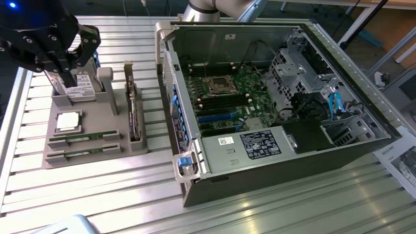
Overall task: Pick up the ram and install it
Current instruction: 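Pick up the ram and move it above insertion slot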
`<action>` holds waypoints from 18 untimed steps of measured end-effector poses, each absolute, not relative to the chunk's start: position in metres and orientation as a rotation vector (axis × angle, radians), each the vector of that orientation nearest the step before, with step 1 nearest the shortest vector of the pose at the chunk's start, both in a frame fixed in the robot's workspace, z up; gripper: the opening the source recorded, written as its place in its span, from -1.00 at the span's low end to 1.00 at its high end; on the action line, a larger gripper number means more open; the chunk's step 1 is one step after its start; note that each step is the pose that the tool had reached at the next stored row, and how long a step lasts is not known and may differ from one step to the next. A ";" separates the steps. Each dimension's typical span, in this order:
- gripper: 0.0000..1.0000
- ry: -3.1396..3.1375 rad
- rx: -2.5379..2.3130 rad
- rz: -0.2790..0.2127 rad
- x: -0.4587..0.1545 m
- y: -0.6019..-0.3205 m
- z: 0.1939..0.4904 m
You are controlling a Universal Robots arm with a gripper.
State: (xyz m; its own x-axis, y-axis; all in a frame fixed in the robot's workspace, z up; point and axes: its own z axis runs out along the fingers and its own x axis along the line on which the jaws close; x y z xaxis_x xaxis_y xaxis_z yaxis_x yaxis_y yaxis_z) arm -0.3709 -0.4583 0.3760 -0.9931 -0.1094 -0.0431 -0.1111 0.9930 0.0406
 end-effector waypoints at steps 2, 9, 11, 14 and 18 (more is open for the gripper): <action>-0.80 3.094 -0.210 0.067 -0.370 -0.458 0.376; -0.80 3.081 -0.367 0.071 -0.370 -0.458 0.375; -0.80 3.077 -0.403 0.071 -0.370 -0.458 0.375; -0.80 3.068 -0.474 0.073 -0.370 -0.458 0.375; -0.80 3.051 -0.585 0.075 -0.370 -0.458 0.375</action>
